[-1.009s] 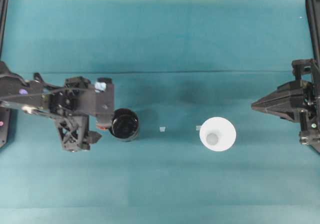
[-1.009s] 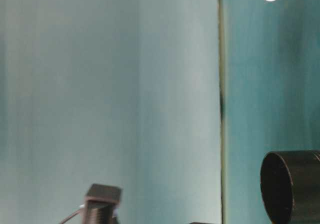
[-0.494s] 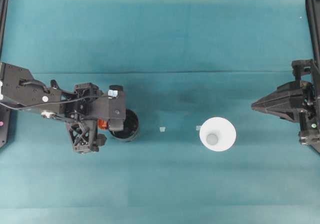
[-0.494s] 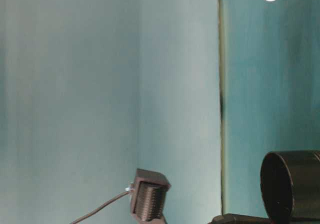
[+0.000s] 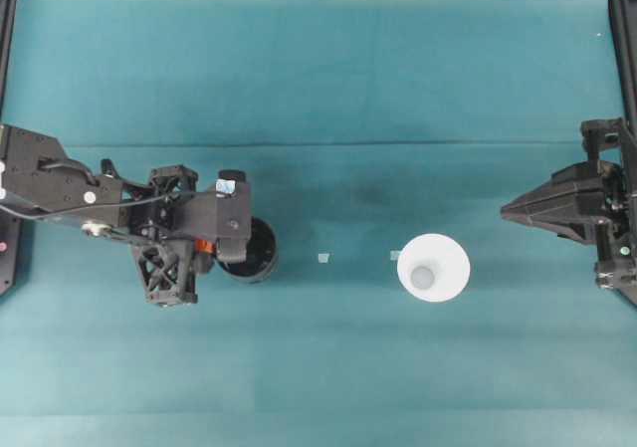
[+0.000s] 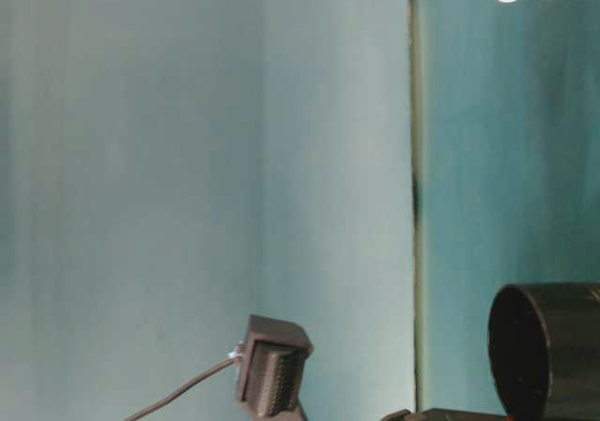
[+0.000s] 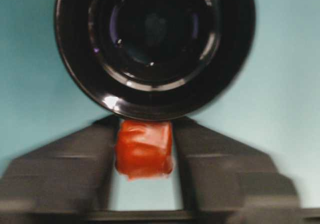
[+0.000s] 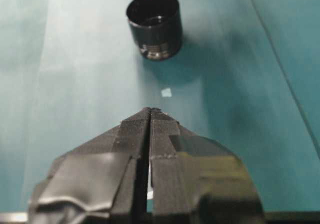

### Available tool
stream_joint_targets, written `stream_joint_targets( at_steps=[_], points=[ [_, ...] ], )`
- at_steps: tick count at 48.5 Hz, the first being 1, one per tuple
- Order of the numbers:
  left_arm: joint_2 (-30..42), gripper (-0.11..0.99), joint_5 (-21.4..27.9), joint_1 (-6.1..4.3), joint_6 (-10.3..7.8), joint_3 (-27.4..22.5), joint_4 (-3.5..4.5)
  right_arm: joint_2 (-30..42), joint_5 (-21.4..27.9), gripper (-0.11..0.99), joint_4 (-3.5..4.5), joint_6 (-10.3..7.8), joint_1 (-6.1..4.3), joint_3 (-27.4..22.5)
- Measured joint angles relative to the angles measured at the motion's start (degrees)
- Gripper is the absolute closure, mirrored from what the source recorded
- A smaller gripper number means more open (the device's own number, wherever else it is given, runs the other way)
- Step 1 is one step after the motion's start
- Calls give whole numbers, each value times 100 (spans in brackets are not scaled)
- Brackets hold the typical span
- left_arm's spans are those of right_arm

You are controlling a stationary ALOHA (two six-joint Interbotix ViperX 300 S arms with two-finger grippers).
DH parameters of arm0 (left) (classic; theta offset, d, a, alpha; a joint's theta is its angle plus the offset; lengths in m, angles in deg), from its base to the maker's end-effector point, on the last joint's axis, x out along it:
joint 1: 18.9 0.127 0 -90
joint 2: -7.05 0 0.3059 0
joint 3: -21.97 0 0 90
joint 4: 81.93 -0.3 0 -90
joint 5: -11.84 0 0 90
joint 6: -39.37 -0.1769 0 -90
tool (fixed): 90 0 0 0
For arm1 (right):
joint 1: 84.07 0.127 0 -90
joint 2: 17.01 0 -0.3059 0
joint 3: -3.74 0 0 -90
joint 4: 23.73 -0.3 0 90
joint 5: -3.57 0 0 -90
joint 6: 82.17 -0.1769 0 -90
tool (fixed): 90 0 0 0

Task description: Put the paper cup into the moved red handle cup holder.

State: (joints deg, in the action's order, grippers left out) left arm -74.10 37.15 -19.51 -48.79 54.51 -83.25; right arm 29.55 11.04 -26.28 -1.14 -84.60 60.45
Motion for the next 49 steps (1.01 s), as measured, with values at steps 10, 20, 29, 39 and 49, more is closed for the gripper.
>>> stream_joint_targets(
  at_steps=[10, 20, 29, 39, 49],
  points=[
    [-9, 61, 9, -97, -79, 0, 0, 9, 0, 98, 0, 0, 0, 18],
    [-18, 61, 35, -88, -88, -18, 0, 9, 0, 98, -9, -18, 0, 26],
    [-334, 61, 378, -62, -88, -308, 0, 9, 0, 98, -9, -158, 0, 53],
    [-624, 61, 1028, 18, -88, -914, 0, 9, 0, 98, -9, -167, 0, 70],
    [-431, 61, 1213, -9, -141, -1468, 0, 9, 0, 98, -9, -167, 0, 70]
  ],
)
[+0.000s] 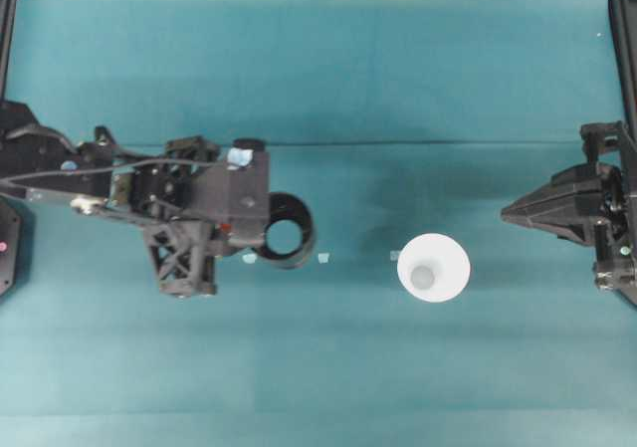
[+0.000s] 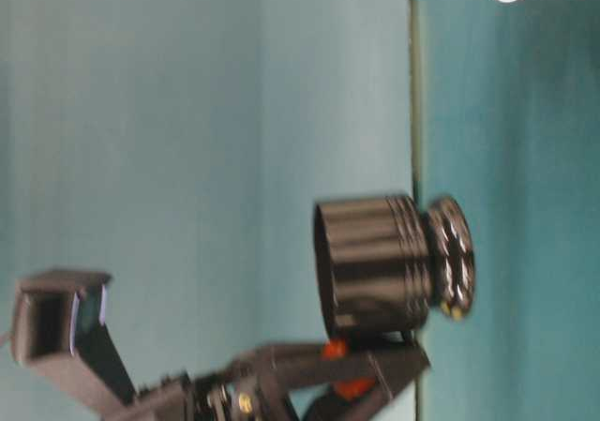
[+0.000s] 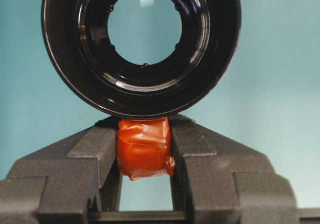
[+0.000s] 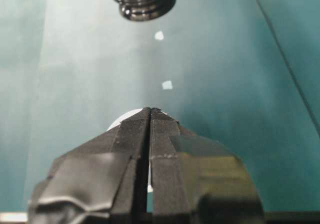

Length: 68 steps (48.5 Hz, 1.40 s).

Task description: Put the paper cup into the moved red handle cup holder.

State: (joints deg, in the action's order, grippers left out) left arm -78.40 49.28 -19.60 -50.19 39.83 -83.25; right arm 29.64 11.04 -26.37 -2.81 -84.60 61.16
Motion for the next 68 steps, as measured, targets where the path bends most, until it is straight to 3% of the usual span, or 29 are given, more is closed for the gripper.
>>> stream_joint_targets(
  at_steps=[10, 21, 41, 68],
  points=[
    [501, 61, 0, 9, -132, -387, 0, 0, 0, 98, 9, 0, 0, 0],
    [1011, 61, -105, 9, -141, -668, 0, 0, 0, 98, 0, 0, 0, 9],
    [1652, 61, -668, 9, -141, -668, 0, -9, 0, 98, 9, -9, -44, 0],
    [1854, 61, -782, 9, -132, -545, 0, -9, 0, 98, 0, -9, -44, 0]
  ],
)
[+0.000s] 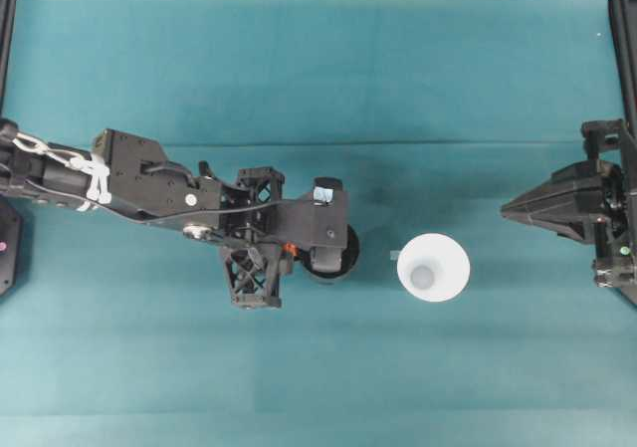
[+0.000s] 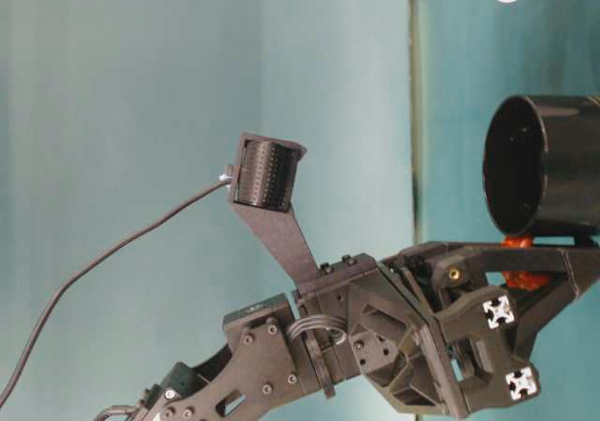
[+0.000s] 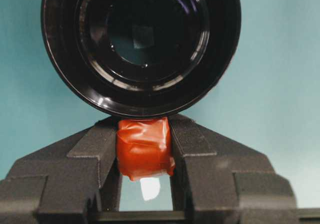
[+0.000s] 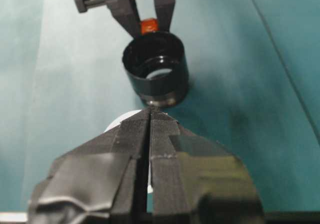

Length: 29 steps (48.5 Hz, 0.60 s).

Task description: Put the paper cup into the moved red handle cup holder.

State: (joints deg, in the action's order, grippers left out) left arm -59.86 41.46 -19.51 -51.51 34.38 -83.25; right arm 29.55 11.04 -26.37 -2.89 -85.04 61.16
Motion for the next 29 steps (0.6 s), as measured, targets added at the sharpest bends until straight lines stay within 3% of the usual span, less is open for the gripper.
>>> stream_joint_targets(
  at_steps=[15, 29],
  points=[
    [0, 61, -18, 158, -9, 70, 0, -9, 0, 98, 0, 0, -9, 0],
    [-9, 60, -26, 149, 0, 114, 0, -18, 0, 98, 9, 0, -9, 0]
  ],
)
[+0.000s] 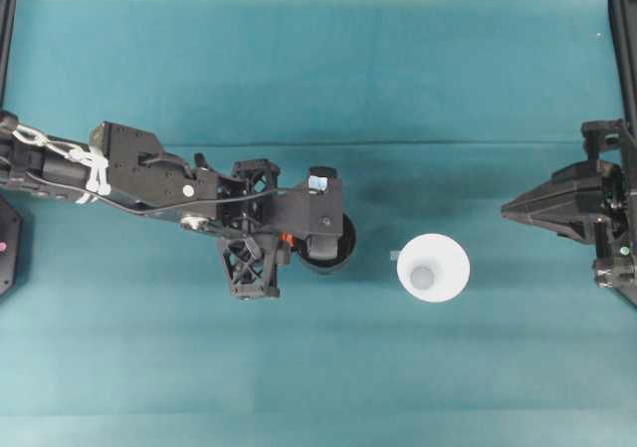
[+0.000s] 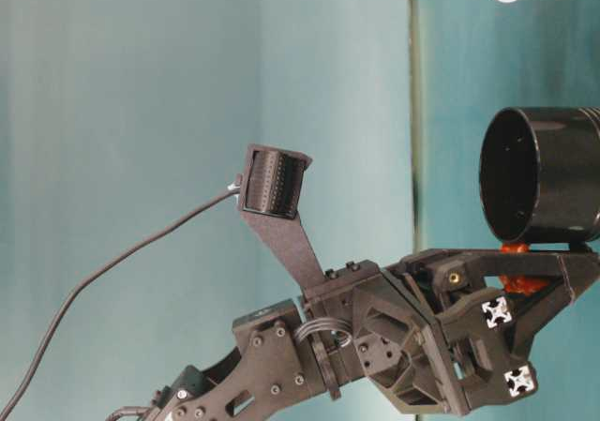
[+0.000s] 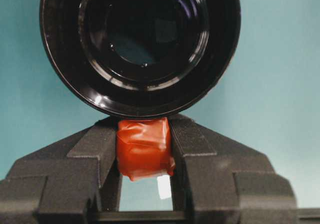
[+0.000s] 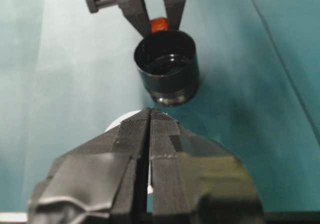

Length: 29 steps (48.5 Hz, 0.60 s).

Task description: Put the paper cup into the moved red handle cup holder.

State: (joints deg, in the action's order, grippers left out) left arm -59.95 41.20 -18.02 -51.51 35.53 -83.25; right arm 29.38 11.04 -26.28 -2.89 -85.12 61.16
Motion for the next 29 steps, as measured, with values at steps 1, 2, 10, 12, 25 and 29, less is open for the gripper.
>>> stream_joint_targets(
  at_steps=[1, 2, 10, 12, 25, 29],
  points=[
    [0, 60, 0, 0, 0, 0, 0, 0, 0, 98, -9, 0, 0, 0],
    [0, 60, 0, 0, 0, 0, 0, 0, 0, 98, -9, 0, 0, 0],
    [0, 35, 0, 9, -9, 18, 0, 0, 0, 98, -9, 0, 0, 0],
    [0, 22, 0, 9, -9, 18, 0, 0, 0, 98, -9, 0, 0, 0],
    [-26, -8, 18, 9, -26, 70, 0, 0, 0, 98, -9, 0, 0, 0],
    [-97, -9, 26, 9, -26, 105, 0, 0, 44, 98, 0, 0, -9, 0]
  ],
)
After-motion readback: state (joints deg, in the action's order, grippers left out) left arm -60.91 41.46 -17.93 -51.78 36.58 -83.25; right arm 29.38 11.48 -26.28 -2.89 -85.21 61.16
